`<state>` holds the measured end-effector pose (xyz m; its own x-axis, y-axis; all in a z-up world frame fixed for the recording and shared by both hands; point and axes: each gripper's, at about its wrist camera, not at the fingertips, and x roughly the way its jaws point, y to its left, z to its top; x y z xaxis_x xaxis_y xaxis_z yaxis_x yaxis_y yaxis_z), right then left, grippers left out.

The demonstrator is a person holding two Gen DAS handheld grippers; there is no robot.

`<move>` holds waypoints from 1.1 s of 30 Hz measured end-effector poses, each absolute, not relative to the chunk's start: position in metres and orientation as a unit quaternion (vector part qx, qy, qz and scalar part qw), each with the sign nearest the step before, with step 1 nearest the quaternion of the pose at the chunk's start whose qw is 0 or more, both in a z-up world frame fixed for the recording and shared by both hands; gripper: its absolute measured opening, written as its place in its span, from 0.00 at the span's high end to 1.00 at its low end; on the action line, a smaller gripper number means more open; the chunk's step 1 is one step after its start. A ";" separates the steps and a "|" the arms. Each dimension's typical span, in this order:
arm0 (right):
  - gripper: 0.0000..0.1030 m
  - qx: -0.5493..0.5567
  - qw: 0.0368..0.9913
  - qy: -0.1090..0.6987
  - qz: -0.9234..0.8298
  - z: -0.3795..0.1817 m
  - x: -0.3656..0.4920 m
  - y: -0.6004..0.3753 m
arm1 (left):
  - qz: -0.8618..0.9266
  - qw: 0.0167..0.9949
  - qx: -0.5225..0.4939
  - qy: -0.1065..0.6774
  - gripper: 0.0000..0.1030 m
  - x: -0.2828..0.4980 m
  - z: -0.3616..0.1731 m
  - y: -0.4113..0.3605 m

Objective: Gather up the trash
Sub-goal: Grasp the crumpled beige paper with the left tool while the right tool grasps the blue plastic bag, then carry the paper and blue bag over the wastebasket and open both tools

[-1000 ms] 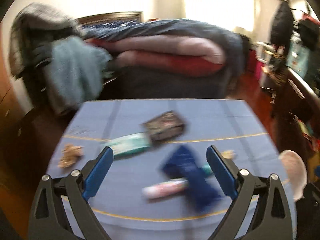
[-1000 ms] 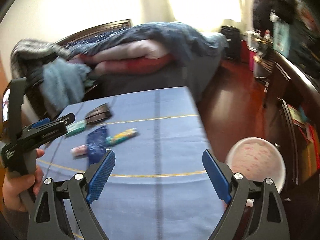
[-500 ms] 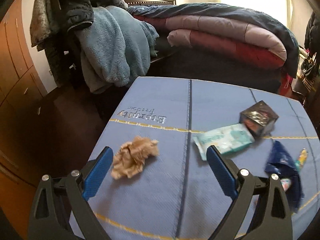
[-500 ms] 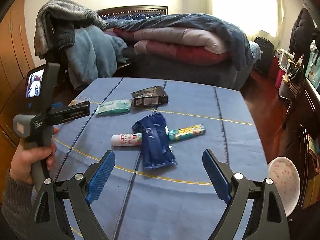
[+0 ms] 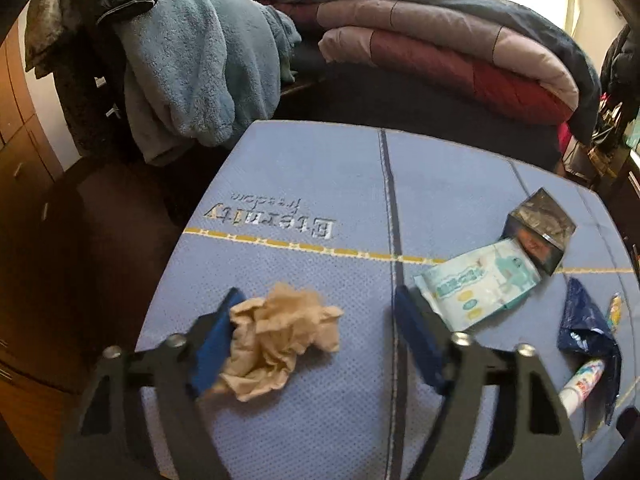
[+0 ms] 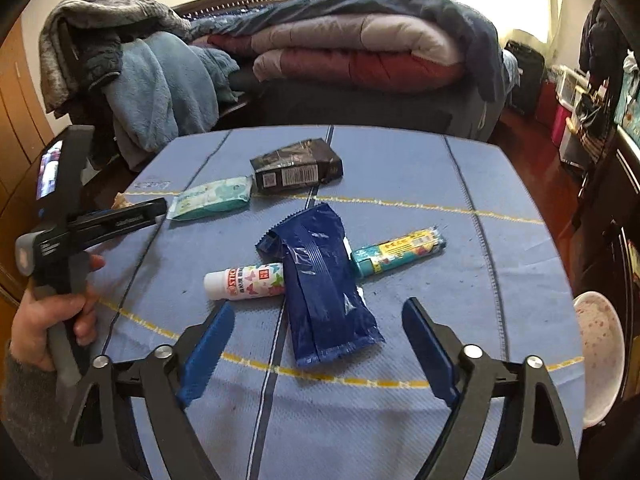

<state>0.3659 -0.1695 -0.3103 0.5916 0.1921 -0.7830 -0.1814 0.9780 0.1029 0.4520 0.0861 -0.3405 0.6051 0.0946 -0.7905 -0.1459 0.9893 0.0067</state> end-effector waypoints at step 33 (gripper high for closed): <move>0.71 0.054 0.895 0.430 0.107 -0.292 0.345 -0.207 | -0.032 0.928 -0.097 0.358 0.75 0.367 -0.253 0.041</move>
